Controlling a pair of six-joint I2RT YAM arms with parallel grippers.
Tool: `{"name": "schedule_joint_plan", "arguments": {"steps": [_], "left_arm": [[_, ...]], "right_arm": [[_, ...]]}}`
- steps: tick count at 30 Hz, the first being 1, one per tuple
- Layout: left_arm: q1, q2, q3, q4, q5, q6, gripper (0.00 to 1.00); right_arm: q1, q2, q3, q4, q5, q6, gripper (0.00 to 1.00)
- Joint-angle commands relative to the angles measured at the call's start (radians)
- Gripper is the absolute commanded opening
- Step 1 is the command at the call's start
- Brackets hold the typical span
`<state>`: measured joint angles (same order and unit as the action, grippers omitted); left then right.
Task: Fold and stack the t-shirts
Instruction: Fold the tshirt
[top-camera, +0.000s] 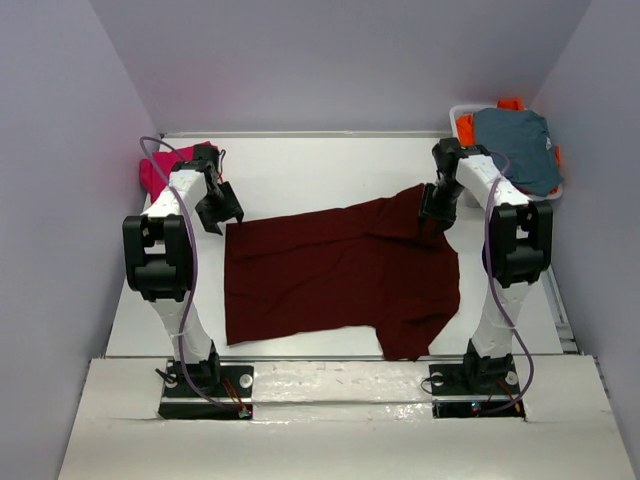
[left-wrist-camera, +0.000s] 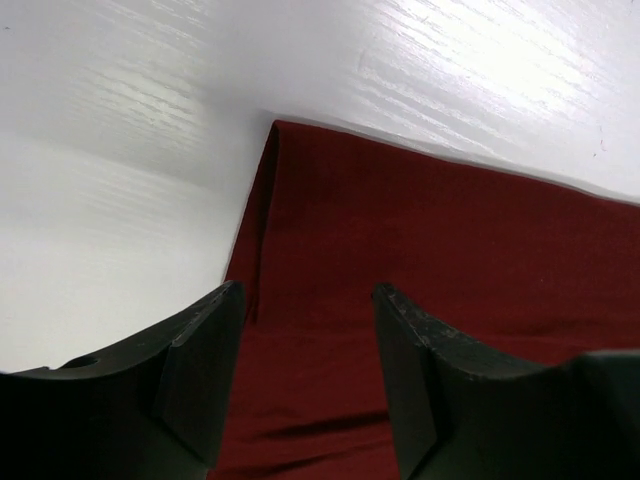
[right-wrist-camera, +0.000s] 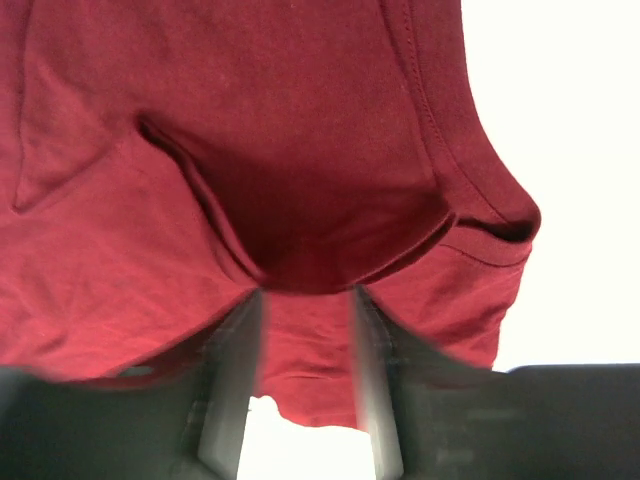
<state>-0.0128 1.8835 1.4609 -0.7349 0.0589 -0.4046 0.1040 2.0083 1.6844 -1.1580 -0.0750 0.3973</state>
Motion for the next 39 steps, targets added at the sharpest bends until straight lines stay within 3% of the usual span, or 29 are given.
{"name": "schedule_joint_plan", "arguments": {"steps": [1,2,6,25,39], "left_arm": [[0.002,-0.049,0.032,-0.026,-0.004,0.001,0.65],[0.002,-0.050,0.033,-0.026,-0.005,0.000,0.65],[0.002,-0.047,0.038,-0.017,-0.008,-0.002,0.65],[0.002,0.086,0.122,0.031,-0.007,-0.014,0.62],[0.002,0.091,0.156,0.017,0.015,-0.003,0.61]], "right_arm": [[-0.006,-0.060,-0.006,0.031,-0.037,-0.015,0.55],[-0.006,-0.063,-0.006,0.029,-0.051,-0.017,0.61],[-0.006,-0.094,-0.012,0.030,-0.080,-0.012,0.64],[-0.006,0.006,0.075,0.142,0.001,0.040,0.60],[-0.024,0.253,0.438,0.115,0.225,0.078,0.59]]}}
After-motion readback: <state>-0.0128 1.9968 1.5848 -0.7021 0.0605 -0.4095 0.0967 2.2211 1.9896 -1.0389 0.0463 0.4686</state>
